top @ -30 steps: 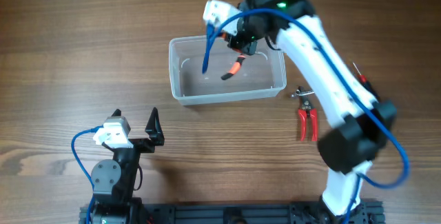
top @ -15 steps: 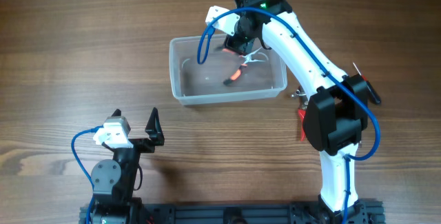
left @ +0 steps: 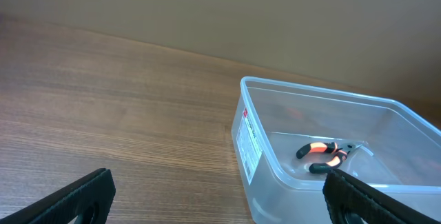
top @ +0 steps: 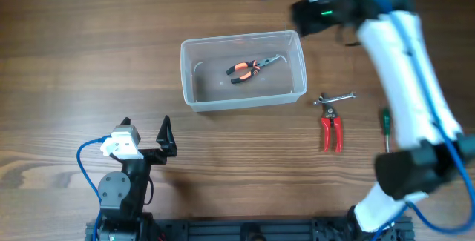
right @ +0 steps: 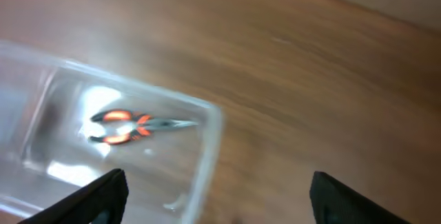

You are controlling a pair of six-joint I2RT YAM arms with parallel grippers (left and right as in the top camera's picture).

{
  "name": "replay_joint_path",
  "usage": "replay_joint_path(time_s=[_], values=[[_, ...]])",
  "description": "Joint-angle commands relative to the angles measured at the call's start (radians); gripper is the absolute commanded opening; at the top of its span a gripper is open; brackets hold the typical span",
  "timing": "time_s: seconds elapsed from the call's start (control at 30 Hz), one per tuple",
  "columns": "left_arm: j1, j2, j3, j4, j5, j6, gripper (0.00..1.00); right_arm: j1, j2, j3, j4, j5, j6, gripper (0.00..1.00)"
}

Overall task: Pack container
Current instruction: 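Carry the pliers into the container and release them, then move the right gripper to the red-handled screwdriver and grasp it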

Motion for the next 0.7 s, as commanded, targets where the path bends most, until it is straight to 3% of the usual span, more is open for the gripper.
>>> replay_joint_path(time_s=[0.0, 0.07, 0.17, 0.27, 0.33, 0.4, 0.67], values=[[0.006, -0.002, -0.004, -0.001, -0.003, -0.012, 1.0, -0.161, -0.037, 0.011, -0.06, -0.026, 0.21, 0.79], [0.006, -0.002, -0.004, -0.001, -0.003, -0.012, 1.0, -0.238, -0.024, -0.008, -0.072, 0.01, 0.258, 0.82], [0.006, -0.002, -0.005, -0.001, -0.003, -0.012, 1.0, -0.341, 0.006, -0.08, -0.046, 0.115, 0.259, 0.96], [0.006, -0.002, -0.004, -0.001, -0.003, -0.012, 1.0, -0.432, 0.051, -0.195, 0.018, 0.177, 0.215, 0.96], [0.006, -0.002, -0.005, -0.001, -0.003, -0.012, 1.0, -0.476, 0.083, -0.271, 0.052, 0.137, 0.114, 0.94], [0.006, -0.002, -0.004, -0.001, -0.003, -0.012, 1.0, -0.513, 0.126, -0.348, 0.086, 0.105, 0.03, 0.84], [0.006, -0.002, -0.004, -0.001, -0.003, -0.012, 1.0, -0.539, 0.195, -0.397, 0.175, 0.103, -0.148, 0.79]])
